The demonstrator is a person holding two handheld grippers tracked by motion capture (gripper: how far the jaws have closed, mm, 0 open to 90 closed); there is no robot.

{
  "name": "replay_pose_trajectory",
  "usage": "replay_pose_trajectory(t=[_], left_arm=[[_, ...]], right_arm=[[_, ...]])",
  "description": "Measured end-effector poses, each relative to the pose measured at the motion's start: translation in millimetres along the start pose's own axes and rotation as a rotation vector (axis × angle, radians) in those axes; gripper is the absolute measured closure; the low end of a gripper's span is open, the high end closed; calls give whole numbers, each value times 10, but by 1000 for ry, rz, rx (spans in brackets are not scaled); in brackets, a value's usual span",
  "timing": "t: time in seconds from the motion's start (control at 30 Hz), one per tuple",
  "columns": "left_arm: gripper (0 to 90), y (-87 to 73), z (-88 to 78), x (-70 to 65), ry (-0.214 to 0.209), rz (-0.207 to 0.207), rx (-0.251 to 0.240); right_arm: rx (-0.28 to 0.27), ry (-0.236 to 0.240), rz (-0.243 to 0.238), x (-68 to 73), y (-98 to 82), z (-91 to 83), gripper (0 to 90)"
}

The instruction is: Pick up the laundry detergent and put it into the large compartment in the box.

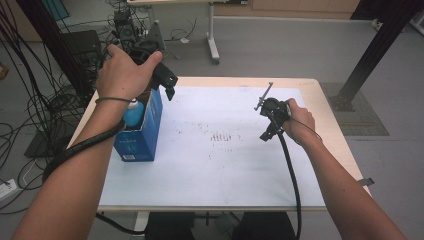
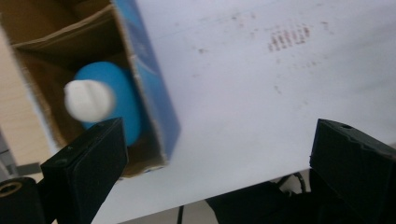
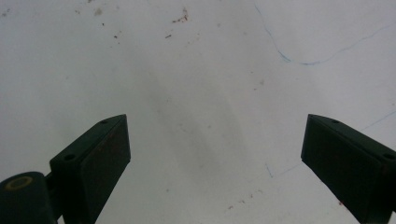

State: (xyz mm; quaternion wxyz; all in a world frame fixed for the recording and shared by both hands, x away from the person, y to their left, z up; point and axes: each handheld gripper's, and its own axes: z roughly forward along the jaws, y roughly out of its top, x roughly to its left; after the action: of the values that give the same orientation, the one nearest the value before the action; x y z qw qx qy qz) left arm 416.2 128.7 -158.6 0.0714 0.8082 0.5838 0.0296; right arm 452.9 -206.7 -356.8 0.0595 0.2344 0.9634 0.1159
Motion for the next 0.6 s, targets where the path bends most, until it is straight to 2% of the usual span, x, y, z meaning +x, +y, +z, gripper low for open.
replay_pose_trajectory(t=[0.13, 0.2, 0.23, 0.33, 0.6], left_arm=[[45, 10, 25, -96, -14, 20, -6], [46, 13, 58, -183, -35, 50, -4], [45, 13, 58, -183, -35, 50, -4], [46, 19, 103, -297, -62, 75, -5], [45, 33, 179, -495, -75, 116, -8]], right_arm=[[1, -2, 1, -16, -15, -11, 77], [3, -6, 5, -29, -30, -26, 77], [3, -6, 5, -29, -30, -26, 77], [9, -10, 5, -44, -42, -34, 78], [5, -12, 5, -49, -31, -46, 78]])
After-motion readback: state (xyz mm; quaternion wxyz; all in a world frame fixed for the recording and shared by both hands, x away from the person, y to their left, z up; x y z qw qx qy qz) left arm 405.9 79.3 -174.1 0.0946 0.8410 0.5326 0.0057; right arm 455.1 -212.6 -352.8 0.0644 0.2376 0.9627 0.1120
